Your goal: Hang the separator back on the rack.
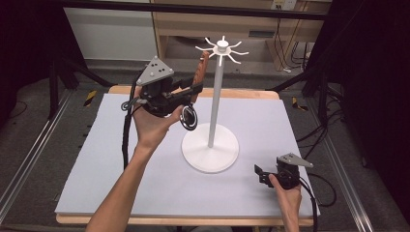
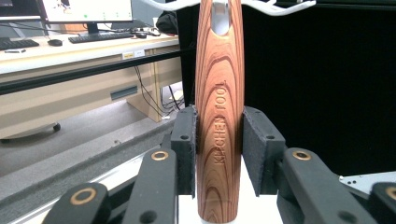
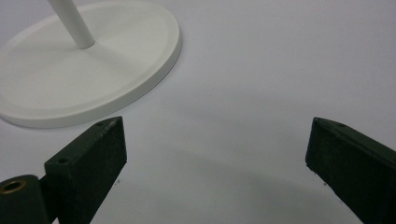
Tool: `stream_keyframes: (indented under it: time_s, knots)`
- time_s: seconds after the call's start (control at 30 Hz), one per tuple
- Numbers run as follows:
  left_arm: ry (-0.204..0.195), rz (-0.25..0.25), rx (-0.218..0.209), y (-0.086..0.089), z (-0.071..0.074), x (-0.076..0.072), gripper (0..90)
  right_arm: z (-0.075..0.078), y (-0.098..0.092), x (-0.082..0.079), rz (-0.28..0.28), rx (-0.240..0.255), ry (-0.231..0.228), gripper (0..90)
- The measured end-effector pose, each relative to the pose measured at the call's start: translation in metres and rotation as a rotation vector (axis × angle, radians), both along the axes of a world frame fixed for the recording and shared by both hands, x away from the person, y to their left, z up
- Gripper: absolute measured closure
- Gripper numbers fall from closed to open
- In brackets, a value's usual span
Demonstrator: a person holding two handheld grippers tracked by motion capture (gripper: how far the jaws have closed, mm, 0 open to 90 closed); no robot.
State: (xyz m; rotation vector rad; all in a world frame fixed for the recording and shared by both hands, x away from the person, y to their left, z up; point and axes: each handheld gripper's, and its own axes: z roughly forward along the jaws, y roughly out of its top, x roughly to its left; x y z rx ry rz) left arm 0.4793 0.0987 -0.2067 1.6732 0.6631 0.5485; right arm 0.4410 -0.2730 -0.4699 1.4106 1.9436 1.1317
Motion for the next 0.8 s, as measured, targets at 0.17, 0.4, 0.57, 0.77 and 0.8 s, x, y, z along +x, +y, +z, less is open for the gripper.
stream_keyframes:
  time_s: [0.17,0.4,0.57,0.77,0.8]
  knots:
    - [0.003,-0.003,0.003,-0.0027,-0.0027,0.0008,67.3,0.0000,0.0002,0.0000,0.005,0.002,0.003,5.8]
    - [-0.004,-0.002,0.001,-0.0017,-0.0061,0.0012,67.2,0.0000,0.0005,0.0000,0.006,0.004,0.005,5.8]
    - [-0.004,-0.001,-0.012,0.0000,-0.0094,0.0022,67.1,-0.0007,0.0014,0.0006,0.008,0.001,0.005,5.8]
    - [-0.014,0.007,0.000,-0.0005,-0.0093,0.0019,66.9,-0.0007,0.0017,0.0004,0.007,0.003,0.007,5.8]
    - [-0.018,0.013,0.000,-0.0007,-0.0096,0.0019,66.7,-0.0008,0.0018,0.0006,0.006,0.002,0.007,5.8]
